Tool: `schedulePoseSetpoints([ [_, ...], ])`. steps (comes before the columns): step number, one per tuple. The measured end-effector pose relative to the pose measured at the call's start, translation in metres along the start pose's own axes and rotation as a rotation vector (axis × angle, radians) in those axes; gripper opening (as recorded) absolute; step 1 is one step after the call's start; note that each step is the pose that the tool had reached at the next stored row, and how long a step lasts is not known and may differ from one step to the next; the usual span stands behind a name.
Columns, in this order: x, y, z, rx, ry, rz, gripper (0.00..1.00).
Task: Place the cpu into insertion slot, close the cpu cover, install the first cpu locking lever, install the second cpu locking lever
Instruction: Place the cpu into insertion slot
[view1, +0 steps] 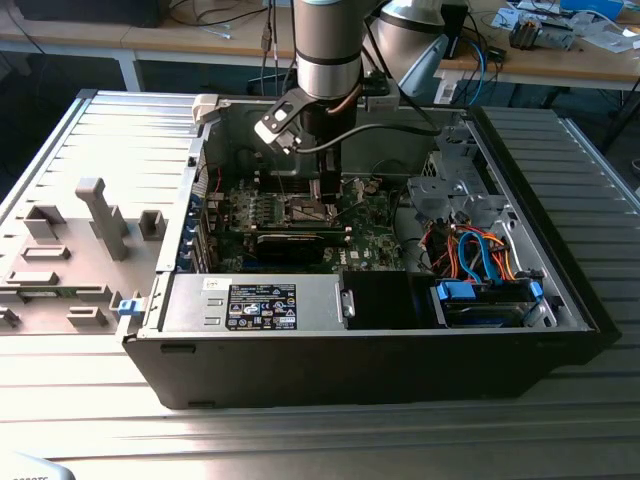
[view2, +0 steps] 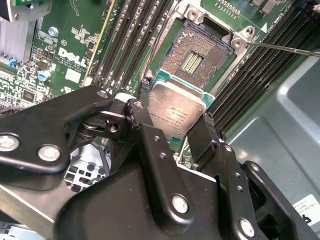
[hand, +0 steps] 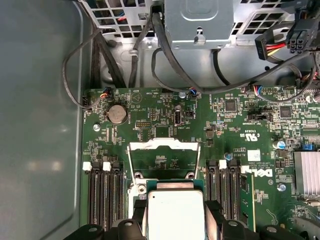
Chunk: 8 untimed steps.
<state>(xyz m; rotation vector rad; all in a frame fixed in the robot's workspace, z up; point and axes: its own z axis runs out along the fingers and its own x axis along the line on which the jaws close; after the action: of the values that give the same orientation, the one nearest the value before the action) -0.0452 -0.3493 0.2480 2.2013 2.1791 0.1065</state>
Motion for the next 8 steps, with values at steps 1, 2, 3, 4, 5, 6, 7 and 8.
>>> schedulePoseSetpoints([
  [1, 0.0000, 0.0000, 0.0000, -0.0001, -0.0002, 0.003, 0.54],
  [2, 0.0000, 0.0000, 0.0000, -0.0002, -0.0004, 0.006, 0.54],
  [3, 0.0000, -0.0001, 0.0000, -0.0002, -0.0009, 0.011, 0.54],
  [4, 0.0000, -0.0001, 0.0000, -0.0003, -0.0010, 0.013, 0.54],
  [5, 0.0000, -0.0001, 0.0000, -0.0004, -0.0012, 0.016, 0.54],
  [6, 0.0000, -0.0001, 0.0000, -0.0004, -0.0016, 0.021, 0.54],
  [7, 0.0000, -0.0001, 0.0000, -0.0005, -0.0019, 0.025, 0.54],
  [8, 0.0000, -0.0001, 0.0000, -0.0007, -0.0024, 0.031, 0.54],
])
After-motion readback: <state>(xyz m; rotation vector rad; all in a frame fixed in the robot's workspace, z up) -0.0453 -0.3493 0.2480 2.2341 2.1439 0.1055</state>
